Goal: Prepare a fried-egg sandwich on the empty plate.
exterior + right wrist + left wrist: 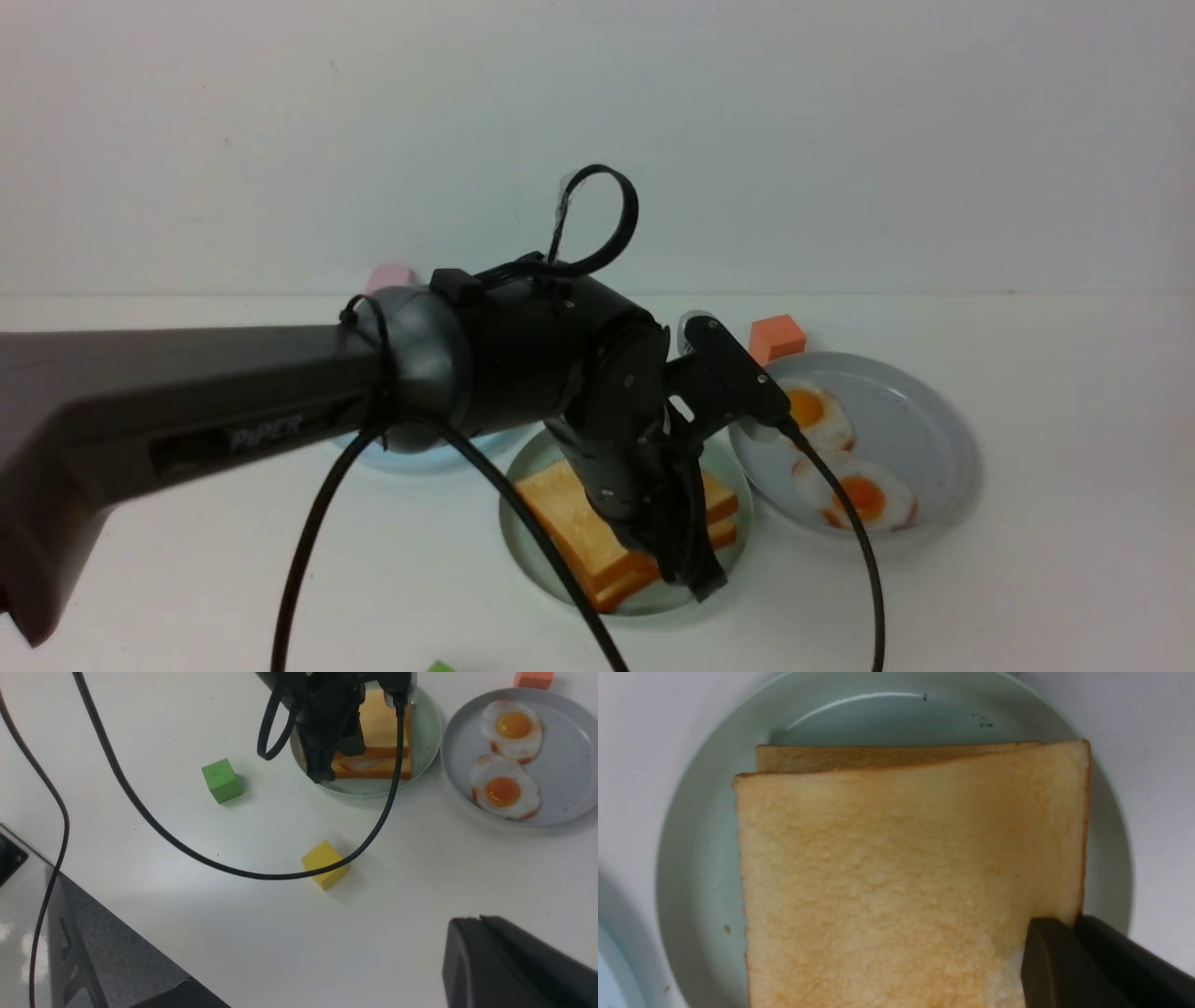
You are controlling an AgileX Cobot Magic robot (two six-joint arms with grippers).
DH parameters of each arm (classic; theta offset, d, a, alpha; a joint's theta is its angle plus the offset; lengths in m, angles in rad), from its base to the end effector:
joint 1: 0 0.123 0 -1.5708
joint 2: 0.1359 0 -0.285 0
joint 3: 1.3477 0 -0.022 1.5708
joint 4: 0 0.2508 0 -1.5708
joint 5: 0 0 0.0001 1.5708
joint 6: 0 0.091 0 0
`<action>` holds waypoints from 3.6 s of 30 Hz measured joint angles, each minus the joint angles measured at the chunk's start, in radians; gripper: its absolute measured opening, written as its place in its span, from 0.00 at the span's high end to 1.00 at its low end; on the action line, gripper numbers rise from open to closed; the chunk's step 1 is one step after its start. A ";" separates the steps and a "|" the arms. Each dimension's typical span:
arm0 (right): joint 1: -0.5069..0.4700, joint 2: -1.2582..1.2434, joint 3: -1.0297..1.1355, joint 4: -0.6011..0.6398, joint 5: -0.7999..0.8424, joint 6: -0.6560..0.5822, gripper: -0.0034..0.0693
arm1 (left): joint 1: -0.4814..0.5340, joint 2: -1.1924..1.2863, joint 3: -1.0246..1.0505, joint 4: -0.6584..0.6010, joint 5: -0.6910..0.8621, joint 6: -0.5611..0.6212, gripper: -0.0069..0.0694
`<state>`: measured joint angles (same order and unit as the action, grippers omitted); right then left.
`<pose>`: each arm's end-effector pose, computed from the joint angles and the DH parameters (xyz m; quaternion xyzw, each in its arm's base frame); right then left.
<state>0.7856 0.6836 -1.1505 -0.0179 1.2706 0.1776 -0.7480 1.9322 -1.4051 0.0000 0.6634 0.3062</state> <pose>0.0546 0.0524 0.4221 -0.2714 0.8687 0.1840 0.3713 0.3029 -0.2810 0.2053 0.4893 0.8408 -0.0508 0.2260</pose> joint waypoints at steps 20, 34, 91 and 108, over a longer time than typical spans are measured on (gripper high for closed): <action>0.000 0.000 0.000 0.000 0.000 -0.019 0.88 | -0.001 -0.361 0.002 -0.086 0.028 -0.015 0.55; 0.000 0.000 0.000 0.000 0.000 -0.019 0.87 | -0.001 -1.368 0.643 -0.063 -0.195 -0.282 0.93; -0.728 -0.694 1.170 0.106 -0.891 -0.202 0.97 | -0.001 -1.783 1.276 -0.062 -0.397 -0.369 0.92; -0.726 -0.694 1.169 0.128 -0.885 -0.202 0.96 | -0.001 -1.783 1.276 -0.062 -0.397 -0.369 0.91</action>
<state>0.0595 -0.0107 0.0187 0.1103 0.3853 -0.0244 -0.7490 0.1488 -0.1289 -0.0622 0.2662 -0.0631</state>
